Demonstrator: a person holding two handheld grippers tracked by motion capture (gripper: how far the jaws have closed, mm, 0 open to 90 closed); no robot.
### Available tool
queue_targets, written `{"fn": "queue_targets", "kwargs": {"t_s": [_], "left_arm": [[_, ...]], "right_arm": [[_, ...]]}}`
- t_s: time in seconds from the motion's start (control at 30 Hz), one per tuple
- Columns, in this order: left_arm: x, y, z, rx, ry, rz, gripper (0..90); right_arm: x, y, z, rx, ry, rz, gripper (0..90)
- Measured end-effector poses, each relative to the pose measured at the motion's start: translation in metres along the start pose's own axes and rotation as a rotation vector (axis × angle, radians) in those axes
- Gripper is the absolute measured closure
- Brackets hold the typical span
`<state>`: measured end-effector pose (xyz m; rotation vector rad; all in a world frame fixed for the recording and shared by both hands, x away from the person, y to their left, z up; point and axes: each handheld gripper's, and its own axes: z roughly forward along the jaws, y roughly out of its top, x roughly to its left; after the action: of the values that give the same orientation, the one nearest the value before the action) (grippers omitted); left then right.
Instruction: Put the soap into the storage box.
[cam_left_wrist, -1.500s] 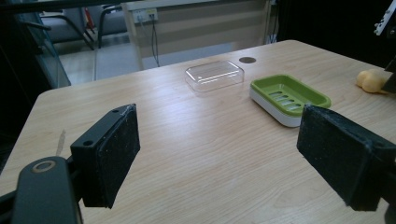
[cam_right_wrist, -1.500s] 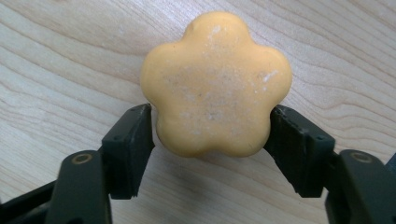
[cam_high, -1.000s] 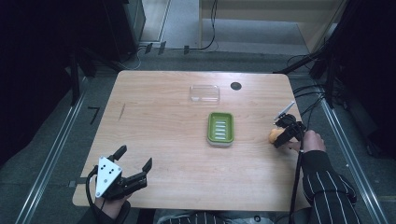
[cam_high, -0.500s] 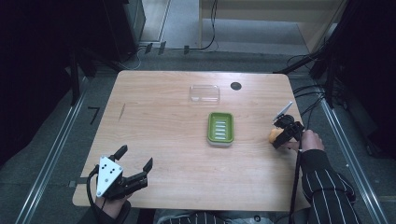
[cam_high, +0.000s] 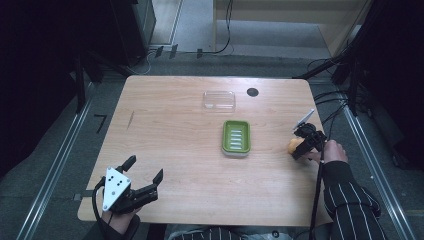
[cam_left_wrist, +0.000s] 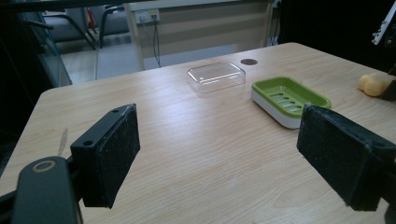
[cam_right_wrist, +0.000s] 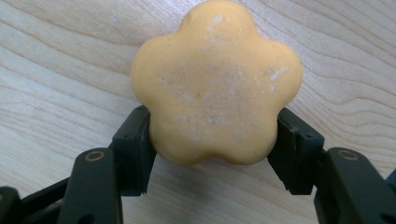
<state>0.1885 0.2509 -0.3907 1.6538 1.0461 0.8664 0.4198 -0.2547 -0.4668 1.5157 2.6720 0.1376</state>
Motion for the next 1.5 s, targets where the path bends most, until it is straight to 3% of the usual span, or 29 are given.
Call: {"fn": "queue_targets", "kwargs": {"t_s": [0.67,1.5], "left_arm": [[0.0,0.0,0.0,-0.003,-0.001,0.001,13.7],[0.0,0.0,0.0,-0.001,-0.002,0.001,13.7]], "right_arm": [[0.009,0.001,-0.015,-0.021,-0.016,-0.018,39.4],[0.047,0.022,-0.031,-0.058,0.0,-0.12,39.4]]}}
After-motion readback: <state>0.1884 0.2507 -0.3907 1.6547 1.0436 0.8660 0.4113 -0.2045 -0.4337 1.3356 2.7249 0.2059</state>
